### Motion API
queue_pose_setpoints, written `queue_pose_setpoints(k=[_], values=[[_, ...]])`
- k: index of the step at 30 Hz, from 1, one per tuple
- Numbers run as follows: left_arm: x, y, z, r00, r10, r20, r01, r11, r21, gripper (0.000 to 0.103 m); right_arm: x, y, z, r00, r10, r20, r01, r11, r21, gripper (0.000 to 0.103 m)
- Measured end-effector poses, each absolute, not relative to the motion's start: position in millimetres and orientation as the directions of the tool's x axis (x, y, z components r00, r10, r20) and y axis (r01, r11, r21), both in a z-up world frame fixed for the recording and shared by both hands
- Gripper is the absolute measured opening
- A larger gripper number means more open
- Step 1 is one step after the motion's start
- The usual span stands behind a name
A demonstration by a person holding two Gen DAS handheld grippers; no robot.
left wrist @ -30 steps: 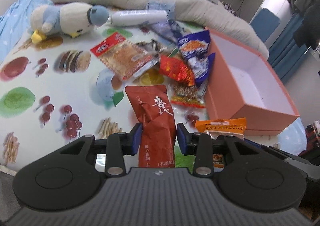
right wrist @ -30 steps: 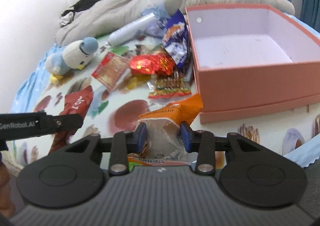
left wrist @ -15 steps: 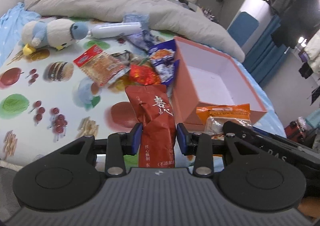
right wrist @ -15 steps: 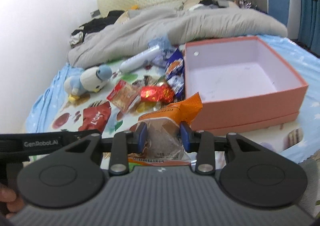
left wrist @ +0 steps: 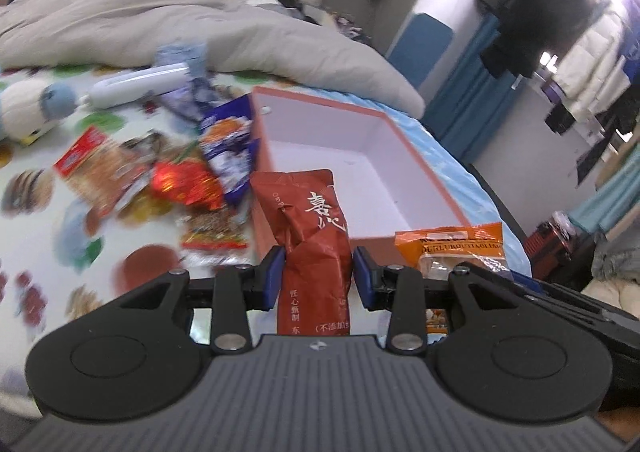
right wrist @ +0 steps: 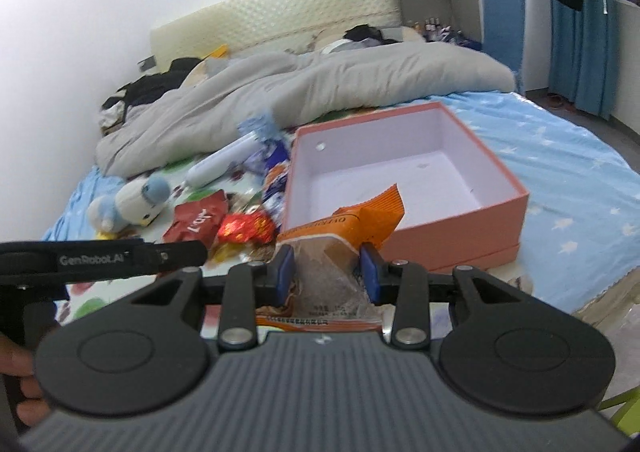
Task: Organize snacks
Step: 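Carry both packets over the pink box and open both tools to drop them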
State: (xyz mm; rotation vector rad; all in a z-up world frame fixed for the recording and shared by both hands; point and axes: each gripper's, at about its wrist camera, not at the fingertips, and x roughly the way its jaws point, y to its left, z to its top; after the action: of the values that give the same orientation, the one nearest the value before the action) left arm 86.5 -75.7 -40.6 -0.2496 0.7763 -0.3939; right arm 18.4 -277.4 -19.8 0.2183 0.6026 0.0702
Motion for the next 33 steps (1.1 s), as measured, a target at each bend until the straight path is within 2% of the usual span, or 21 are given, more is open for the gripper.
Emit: queue_pose_setpoints(k=[12,19,27,33], values=[[188.2,-157.1,-38.5,0.605,-0.473,-0.64,0.333,0.881,-0.337,0.043,88.7,-336.5,-20.9,0.824,0.066,-0.562,0.07,0.973,0.218,0.039],[253.1,-194.2,-55.9,0.547,-0.46,-0.699,0.322,0.887,-0.332,0.043,143.1,-371.8,-34.2,0.794,0.063,-0.605,0.099,0.968,0.23,0.039],[325.5,-221.9,-100.9,0.471,-0.417,-0.778,0.286,0.906,-0.312,0.043,201.4,-396.0,-70.7,0.748,0.076,-0.659,0.114,0.964,0.241,0.039],[343.4,-233.7,-118.7,0.462,-0.364,-0.809,0.275,0.926,-0.26,0.043,228.6,-406.0,-96.9,0.704,0.12,-0.7,0.106,0.957,0.271,0.04]])
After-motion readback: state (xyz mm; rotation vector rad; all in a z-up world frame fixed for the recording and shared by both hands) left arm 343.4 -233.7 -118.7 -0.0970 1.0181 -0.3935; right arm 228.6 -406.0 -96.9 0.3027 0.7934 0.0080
